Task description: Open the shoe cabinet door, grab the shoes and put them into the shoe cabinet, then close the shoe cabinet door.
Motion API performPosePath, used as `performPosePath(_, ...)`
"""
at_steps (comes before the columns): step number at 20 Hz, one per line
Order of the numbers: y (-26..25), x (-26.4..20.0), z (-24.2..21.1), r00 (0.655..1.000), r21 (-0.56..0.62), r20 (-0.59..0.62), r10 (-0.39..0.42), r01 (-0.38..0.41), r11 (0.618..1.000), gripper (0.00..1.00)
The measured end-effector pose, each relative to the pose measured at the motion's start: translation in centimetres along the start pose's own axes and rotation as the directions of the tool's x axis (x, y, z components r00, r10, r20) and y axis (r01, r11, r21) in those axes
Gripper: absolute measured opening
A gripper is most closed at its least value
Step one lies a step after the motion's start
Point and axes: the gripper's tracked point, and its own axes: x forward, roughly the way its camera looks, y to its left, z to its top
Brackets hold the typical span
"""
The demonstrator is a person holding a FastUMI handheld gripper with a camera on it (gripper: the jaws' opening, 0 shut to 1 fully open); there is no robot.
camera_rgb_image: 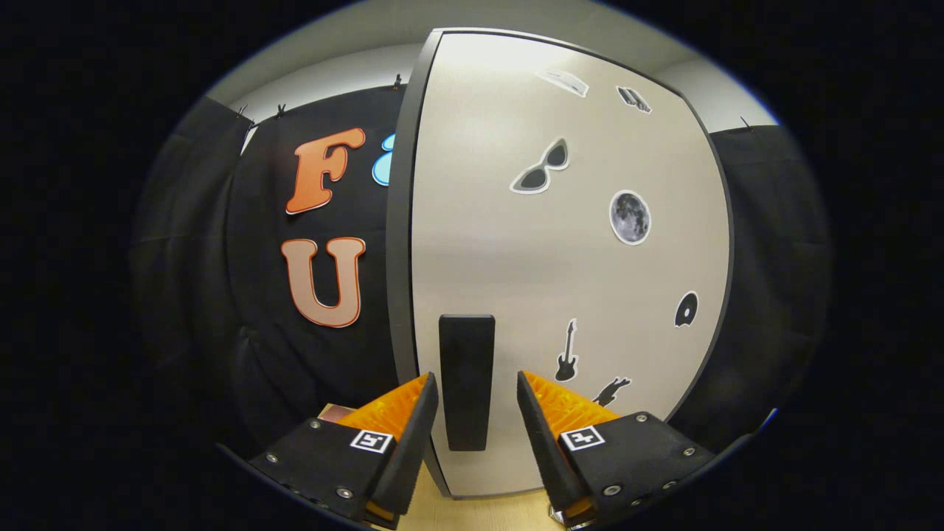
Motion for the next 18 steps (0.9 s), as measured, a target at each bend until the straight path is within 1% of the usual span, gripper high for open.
performPosePath(1,0.2,0.3,-0.4,1.000,0.007,-0.010,0.008,-0.008,1.000,0.64)
performPosePath(2,0.5,0.7,-0.7,1.000,0.018,-0.021,0.015,-0.015,1.000,0.55)
performPosePath(3,0.9,0.8,-1.1,0.999,0.029,-0.031,0.021,-0.020,0.999,0.51)
performPosePath(4,0.8,0.8,-1.1,0.999,0.031,-0.029,0.013,-0.012,0.999,0.41)
performPosePath(5,0.8,0.9,-1.1,1.000,0.035,-0.025,0.010,-0.009,0.999,0.38)
performPosePath(12,0.7,0.0,-1.2,0.999,0.026,-0.025,0.036,-0.035,0.999,0.29)
performPosePath(15,0.5,-0.9,-1.3,0.997,0.034,-0.023,0.068,-0.067,0.997,0.27)
performPosePath(18,-0.1,-2.3,-1.5,0.996,0.019,-0.021,0.083,-0.083,0.996,0.27)
